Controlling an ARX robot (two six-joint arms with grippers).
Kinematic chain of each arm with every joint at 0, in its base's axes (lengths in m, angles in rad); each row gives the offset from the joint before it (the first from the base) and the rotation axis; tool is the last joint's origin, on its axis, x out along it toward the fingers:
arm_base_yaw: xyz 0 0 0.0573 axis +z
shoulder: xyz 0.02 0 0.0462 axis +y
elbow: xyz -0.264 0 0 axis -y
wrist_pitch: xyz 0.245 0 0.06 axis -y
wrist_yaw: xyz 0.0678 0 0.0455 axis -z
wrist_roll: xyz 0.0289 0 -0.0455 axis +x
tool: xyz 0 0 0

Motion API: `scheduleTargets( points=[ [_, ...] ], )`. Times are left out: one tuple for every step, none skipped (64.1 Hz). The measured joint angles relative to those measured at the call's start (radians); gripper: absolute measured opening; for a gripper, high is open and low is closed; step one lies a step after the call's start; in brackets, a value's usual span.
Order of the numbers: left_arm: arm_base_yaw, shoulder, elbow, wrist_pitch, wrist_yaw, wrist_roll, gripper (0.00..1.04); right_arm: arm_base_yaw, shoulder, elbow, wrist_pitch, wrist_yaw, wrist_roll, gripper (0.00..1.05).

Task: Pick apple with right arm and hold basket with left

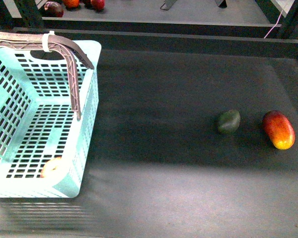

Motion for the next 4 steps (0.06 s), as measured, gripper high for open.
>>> scheduleTargets(
  points=[
    [0.000,0.000,0.000,0.000,0.000,0.000,0.98,0.000,0.000,0.000,0.000,0.000,0.000,0.96],
    [0.000,0.000,0.000,0.000,0.000,0.000,0.98,0.000,0.000,0.000,0.000,0.000,0.000,0.96],
    [0.000,0.000,0.000,0.000,0.000,0.000,0.98,0.000,0.000,0.000,0.000,0.000,0.000,0.96],
    [0.000,0.000,0.000,0.000,0.000,0.000,0.98,0.000,0.000,0.000,0.000,0.000,0.000,0.96]
  ],
)
